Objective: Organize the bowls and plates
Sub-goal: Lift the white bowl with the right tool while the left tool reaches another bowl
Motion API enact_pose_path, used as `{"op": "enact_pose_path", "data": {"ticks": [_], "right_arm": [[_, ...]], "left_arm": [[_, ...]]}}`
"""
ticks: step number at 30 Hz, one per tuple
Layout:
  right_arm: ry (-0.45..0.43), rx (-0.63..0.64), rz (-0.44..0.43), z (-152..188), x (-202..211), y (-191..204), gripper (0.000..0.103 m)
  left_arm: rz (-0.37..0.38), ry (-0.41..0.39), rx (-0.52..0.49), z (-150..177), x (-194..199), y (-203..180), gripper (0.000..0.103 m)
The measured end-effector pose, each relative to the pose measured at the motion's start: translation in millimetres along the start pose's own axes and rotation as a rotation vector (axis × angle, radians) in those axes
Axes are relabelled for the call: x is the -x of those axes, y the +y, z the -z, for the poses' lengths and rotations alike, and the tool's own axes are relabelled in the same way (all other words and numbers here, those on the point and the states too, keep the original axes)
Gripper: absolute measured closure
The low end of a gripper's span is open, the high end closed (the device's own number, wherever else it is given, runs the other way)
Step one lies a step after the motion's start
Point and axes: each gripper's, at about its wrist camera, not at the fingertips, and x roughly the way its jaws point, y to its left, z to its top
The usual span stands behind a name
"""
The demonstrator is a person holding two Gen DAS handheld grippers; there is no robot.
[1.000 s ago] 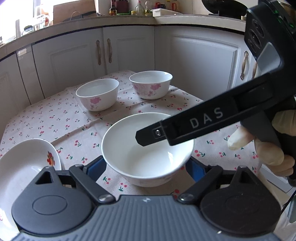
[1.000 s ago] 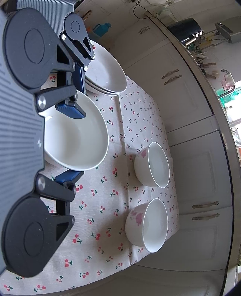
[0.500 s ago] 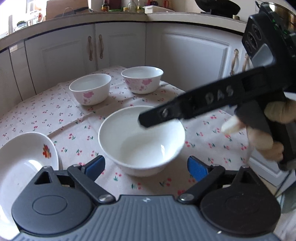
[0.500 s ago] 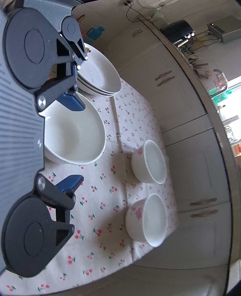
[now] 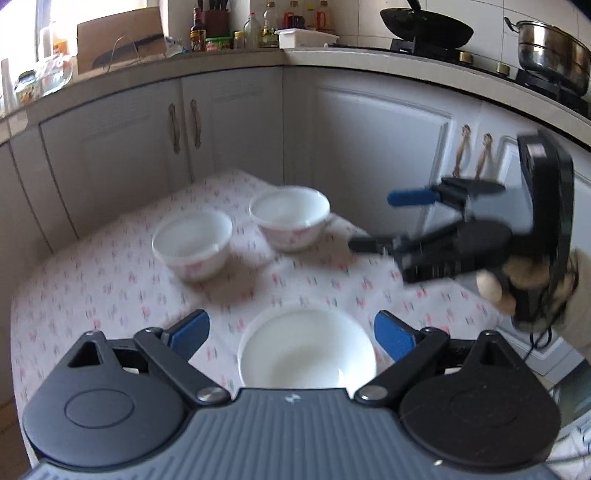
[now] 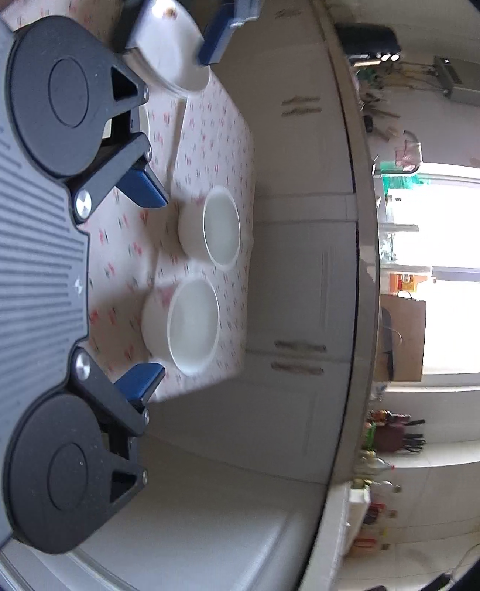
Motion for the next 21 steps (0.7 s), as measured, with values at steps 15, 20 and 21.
{"op": "enact_pose_path", "data": {"ticks": [15,20,21], "right_arm": [[0.080,0.025,0.017,-7,-65,-22,0.010],[0.112,0.001,0.001,-6,-84,-34,0.011],[0.117,-0.006,-0.007,-5,-88,-37,0.011]], "left_arm": [[0.079,0.157,0.069,-118,-139,39,0.009],[0.078,0.187,0.071,-141,-181,42,0.010],[0.078,0.196,0.070,-143,-191,42,0.011]]}}
